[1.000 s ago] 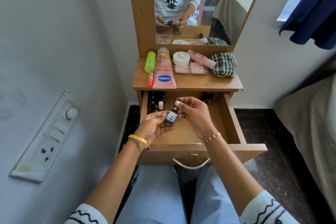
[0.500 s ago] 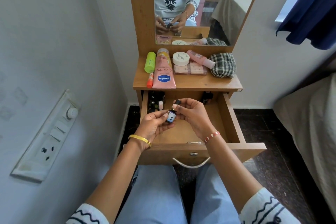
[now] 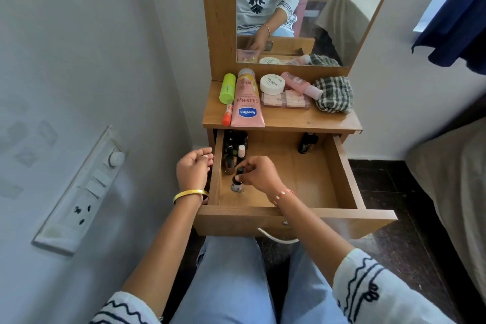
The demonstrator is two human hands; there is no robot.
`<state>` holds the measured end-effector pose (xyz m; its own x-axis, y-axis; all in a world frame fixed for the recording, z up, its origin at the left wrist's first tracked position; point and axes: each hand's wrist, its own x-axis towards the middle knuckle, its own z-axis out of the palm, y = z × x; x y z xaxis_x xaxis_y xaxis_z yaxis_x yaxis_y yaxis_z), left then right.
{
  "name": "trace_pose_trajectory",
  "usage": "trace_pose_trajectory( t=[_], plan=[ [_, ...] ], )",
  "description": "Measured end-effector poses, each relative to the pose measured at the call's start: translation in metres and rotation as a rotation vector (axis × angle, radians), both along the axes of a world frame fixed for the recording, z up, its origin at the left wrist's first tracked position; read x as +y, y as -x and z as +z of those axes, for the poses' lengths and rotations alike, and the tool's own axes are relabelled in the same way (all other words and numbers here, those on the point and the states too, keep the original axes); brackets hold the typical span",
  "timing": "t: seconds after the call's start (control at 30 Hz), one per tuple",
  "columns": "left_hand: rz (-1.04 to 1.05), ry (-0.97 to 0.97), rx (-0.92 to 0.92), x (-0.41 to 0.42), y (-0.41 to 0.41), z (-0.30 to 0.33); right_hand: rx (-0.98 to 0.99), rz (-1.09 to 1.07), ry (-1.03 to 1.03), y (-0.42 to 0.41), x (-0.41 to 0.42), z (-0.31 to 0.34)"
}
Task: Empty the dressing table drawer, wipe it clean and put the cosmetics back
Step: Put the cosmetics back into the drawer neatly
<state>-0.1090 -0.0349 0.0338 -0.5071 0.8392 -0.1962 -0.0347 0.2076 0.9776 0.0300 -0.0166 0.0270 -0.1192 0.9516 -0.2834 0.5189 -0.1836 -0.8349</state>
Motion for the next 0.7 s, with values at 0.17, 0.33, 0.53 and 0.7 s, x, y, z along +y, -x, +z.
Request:
trace_pose_trajectory(
  t=[0.17, 0.33, 0.53, 0.7],
  plan=[
    [0.013, 0.059, -0.050, 0.007, -0.004, -0.001, -0.161, 0.126, -0.079, 0.021, 0.004, 0.002],
    [-0.010, 0.064, -0.032, 0.004, -0.009, -0.001, -0.270, 0.195, -0.096, 0.027, 0.003, -0.001],
    [-0.014, 0.062, -0.001, 0.003, -0.010, -0.001, -0.275, 0.229, -0.106, 0.030, 0.002, -0.006],
    [-0.019, 0.060, 0.004, 0.003, -0.010, -0.002, -0.275, 0.259, -0.099, 0.027, 0.001, -0.007]
  ],
)
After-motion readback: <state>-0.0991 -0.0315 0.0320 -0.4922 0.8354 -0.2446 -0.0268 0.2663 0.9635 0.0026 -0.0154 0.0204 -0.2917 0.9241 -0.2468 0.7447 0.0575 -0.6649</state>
